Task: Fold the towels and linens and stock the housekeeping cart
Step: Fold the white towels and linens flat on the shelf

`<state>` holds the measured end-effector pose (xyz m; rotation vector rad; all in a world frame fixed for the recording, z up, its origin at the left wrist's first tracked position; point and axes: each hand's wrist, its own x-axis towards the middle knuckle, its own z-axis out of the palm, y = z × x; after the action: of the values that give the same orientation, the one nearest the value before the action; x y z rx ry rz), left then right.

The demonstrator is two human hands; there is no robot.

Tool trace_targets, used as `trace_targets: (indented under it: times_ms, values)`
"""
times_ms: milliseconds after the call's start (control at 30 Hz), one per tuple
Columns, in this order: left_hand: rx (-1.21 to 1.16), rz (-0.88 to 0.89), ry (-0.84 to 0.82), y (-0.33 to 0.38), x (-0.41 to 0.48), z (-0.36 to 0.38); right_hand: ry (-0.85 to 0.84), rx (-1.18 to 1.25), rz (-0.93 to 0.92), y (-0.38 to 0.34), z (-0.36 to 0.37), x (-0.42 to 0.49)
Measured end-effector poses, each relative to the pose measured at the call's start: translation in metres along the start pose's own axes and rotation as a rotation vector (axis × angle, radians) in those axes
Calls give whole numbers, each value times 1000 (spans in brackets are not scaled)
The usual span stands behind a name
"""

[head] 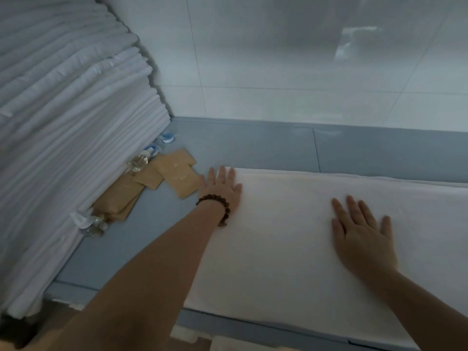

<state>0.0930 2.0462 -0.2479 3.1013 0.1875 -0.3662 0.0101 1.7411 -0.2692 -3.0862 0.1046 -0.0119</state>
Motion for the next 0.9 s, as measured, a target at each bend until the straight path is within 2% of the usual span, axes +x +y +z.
trace_targets:
  times_ms: [67, 133, 200, 267, 367, 467, 567, 600, 667, 767, 833, 900]
  values:
    - [55, 5, 26, 6, -15, 1, -15, -4, -1, -1, -2, -2]
    - [3, 144, 82, 30, -44, 12, -27, -2, -3, -3, -6, -2]
    - [-79, 287, 26, 53, -78, 27, -37, 6, -2, -5, -9, -3]
    - [-64, 347, -49, 55, -103, 40, -46, 6, -1, -6, -12, -2]
    - [-46, 298, 15, 7, -118, 49, -53, 1, -9, -5, -12, -2]
    - [-78, 139, 81, -52, -132, 50, -48, 11, -14, -4, -10, -1]
    - [61, 3, 160, -71, -143, 41, -43, 15, -24, -4, -8, 0]
    - [58, 10, 219, -65, -148, 39, -44, 14, -26, -4, -9, 0]
    - [-33, 137, 308, -41, -161, 33, -55, 14, -27, -5, -10, -1]
    - [-112, 384, 259, 8, -184, 40, -72, 14, -40, -6, -13, -2]
    - [-60, 400, 179, 24, -194, 51, -80, 46, -70, -4, -17, -4]
    - [-18, 345, 154, 20, -196, 60, -120, 90, -93, -1, -25, -5]
